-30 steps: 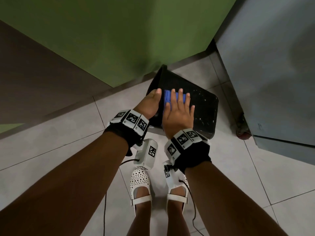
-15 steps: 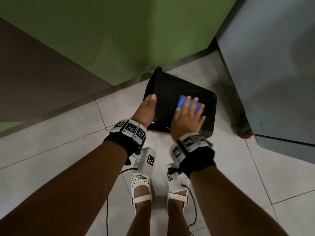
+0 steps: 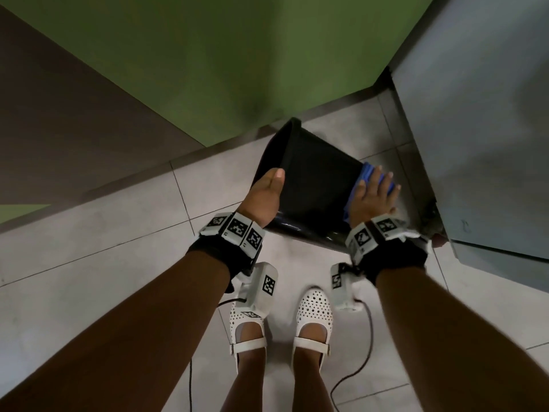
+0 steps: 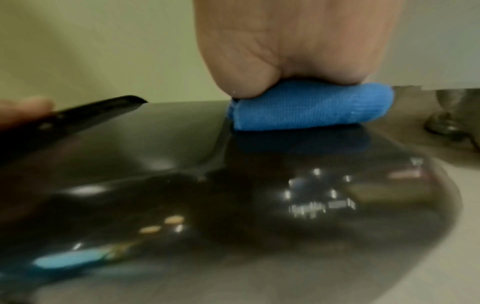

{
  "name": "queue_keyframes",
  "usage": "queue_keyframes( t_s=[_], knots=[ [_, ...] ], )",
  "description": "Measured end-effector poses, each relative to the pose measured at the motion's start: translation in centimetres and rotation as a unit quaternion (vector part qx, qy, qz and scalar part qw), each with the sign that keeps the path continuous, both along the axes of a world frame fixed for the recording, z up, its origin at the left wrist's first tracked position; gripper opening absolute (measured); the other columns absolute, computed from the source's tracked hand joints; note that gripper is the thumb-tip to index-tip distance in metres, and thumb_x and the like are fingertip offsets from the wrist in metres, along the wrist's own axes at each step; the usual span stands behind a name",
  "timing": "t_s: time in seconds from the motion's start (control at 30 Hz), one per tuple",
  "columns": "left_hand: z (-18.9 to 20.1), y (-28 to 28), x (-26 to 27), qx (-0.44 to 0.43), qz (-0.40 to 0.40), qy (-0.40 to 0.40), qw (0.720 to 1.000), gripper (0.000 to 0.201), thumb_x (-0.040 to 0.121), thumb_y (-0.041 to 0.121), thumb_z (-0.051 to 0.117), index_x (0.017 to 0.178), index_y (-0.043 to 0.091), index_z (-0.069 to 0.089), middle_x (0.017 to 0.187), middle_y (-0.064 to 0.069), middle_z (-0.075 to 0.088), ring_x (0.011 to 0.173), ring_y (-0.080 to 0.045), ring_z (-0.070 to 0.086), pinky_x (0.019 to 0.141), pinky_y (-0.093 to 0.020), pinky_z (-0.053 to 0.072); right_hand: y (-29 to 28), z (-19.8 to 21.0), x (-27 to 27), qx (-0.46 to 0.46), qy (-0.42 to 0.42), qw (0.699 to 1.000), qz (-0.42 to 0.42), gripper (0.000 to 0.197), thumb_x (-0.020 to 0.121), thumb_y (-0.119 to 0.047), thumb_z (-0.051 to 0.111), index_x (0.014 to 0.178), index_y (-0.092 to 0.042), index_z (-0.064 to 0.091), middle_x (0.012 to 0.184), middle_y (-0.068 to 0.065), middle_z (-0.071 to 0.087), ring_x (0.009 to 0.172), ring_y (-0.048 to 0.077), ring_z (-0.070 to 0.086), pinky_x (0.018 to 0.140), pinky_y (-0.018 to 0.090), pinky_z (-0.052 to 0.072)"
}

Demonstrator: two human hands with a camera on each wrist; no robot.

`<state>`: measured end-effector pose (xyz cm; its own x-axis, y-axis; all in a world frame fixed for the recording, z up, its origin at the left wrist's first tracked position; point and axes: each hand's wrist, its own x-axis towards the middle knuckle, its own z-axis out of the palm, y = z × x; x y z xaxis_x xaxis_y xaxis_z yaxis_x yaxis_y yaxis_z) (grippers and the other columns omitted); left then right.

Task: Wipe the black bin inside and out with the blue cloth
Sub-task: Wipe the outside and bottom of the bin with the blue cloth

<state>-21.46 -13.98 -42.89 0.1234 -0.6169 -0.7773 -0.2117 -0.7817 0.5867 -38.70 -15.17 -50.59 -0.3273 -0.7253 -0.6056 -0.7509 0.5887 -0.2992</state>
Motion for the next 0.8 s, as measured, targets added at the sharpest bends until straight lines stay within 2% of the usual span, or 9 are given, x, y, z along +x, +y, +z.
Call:
queue_keyframes(
  t_s=[0.03, 0.1, 0.17, 0.27, 0.37, 0.53, 0.63, 0.7, 0.8],
  knots=[
    [-0.2, 0.0, -0.1, -0.004, 0.007, 0.004, 1.000, 0.048, 0.100, 0.036, 0.023, 0.144, 0.015, 0.029, 0.152, -0.001, 0.032, 0.141, -0.017, 0.026, 0.109, -0.021, 0.016, 1.1, 0.3, 0.8, -0.003, 0.010, 1.000, -0.026, 0.051, 0.101, -0.037, 0.018, 0.148, -0.023, 0.004, 0.159, 0.003, -0.001, 0.145, 0.029, -0.003, 0.115, 0.053, 0.009],
    [-0.2, 0.1, -0.1, -0.006, 0.018, 0.006, 1.000, 0.049, 0.100, 0.038, 0.023, 0.144, 0.017, 0.028, 0.153, -0.002, 0.031, 0.141, -0.019, 0.027, 0.116, -0.029, 0.016, 3.2, 1.2, 3.1, -0.017, 0.037, 0.999, -0.010, 0.057, 0.096, -0.044, 0.011, 0.148, -0.023, 0.005, 0.159, 0.005, 0.002, 0.145, 0.031, 0.001, 0.115, 0.054, 0.013],
    [-0.4, 0.1, -0.1, -0.004, 0.021, 0.005, 1.000, 0.053, 0.098, 0.044, 0.023, 0.143, 0.017, 0.032, 0.149, -0.004, 0.037, 0.139, -0.022, 0.033, 0.117, -0.044, 0.023, 4.4, 2.5, 5.7, -0.022, 0.023, 0.998, 0.062, 0.056, 0.097, -0.043, 0.014, 0.148, -0.023, 0.003, 0.159, 0.004, 0.000, 0.145, 0.032, -0.001, 0.115, 0.055, 0.012],
    [-1.2, 0.2, 0.1, -0.002, 0.022, 0.015, 1.000, 0.050, 0.093, 0.048, 0.024, 0.127, 0.018, 0.046, 0.132, -0.003, 0.052, 0.124, -0.028, 0.050, 0.109, -0.051, 0.035, 4.4, 3.9, 9.3, -0.025, -0.022, 0.984, 0.173, 0.053, 0.100, -0.038, 0.015, 0.147, -0.026, -0.006, 0.158, 0.000, -0.012, 0.145, 0.029, -0.011, 0.116, 0.052, 0.003],
    [-1.7, 0.7, 0.2, -0.030, 0.025, 0.030, 0.999, 0.045, 0.083, 0.050, 0.028, 0.108, 0.021, 0.051, 0.122, -0.016, 0.059, 0.113, -0.032, 0.056, 0.105, -0.052, 0.039, 1.1, 3.4, 9.9, -0.040, -0.041, 0.975, 0.217, 0.052, 0.100, -0.038, 0.015, 0.147, -0.030, -0.004, 0.158, -0.004, -0.009, 0.145, 0.025, -0.012, 0.117, 0.049, 0.001],
    [-2.2, 1.5, 0.5, -0.044, 0.010, 0.057, 0.997, 0.057, 0.083, 0.051, 0.030, 0.122, 0.013, 0.049, 0.126, -0.013, 0.058, 0.119, -0.027, 0.054, 0.109, -0.050, 0.036, -5.6, 2.2, 8.3, 0.009, -0.051, 0.971, 0.235, 0.049, 0.101, -0.035, 0.014, 0.148, -0.028, 0.001, 0.159, -0.001, -0.005, 0.145, 0.028, -0.010, 0.117, 0.051, 0.002],
    [-1.4, 0.5, 0.6, -0.038, 0.015, 0.060, 0.997, 0.044, 0.096, 0.041, 0.027, 0.122, 0.013, 0.049, 0.128, -0.015, 0.056, 0.122, -0.030, 0.052, 0.110, -0.050, 0.035, -2.7, 3.1, 8.7, -0.034, -0.052, 0.968, 0.242, 0.050, 0.101, -0.035, 0.016, 0.148, -0.029, 0.000, 0.159, -0.004, -0.005, 0.145, 0.024, -0.009, 0.117, 0.048, 0.001],
    [-1.1, -0.2, 0.8, -0.018, 0.020, 0.055, 0.998, 0.035, 0.100, 0.033, 0.023, 0.112, 0.017, 0.052, 0.126, -0.015, 0.057, 0.120, -0.029, 0.053, 0.109, -0.049, 0.036, 1.2, 3.8, 8.9, -0.075, -0.053, 0.961, 0.263, 0.051, 0.099, -0.035, 0.014, 0.148, -0.027, 0.000, 0.159, -0.003, -0.002, 0.146, 0.023, -0.006, 0.117, 0.047, 0.005],
    [-1.4, -0.2, 1.1, 0.029, 0.032, 0.062, 0.997, 0.035, 0.099, 0.040, 0.022, 0.096, 0.025, 0.054, 0.124, -0.015, 0.058, 0.116, -0.030, 0.055, 0.107, -0.049, 0.038, 4.5, 4.5, 9.1, -0.069, -0.013, 0.948, 0.312, 0.058, 0.092, -0.038, 0.001, 0.148, -0.022, 0.000, 0.159, 0.002, 0.001, 0.146, 0.025, -0.002, 0.117, 0.048, 0.011]
  ],
)
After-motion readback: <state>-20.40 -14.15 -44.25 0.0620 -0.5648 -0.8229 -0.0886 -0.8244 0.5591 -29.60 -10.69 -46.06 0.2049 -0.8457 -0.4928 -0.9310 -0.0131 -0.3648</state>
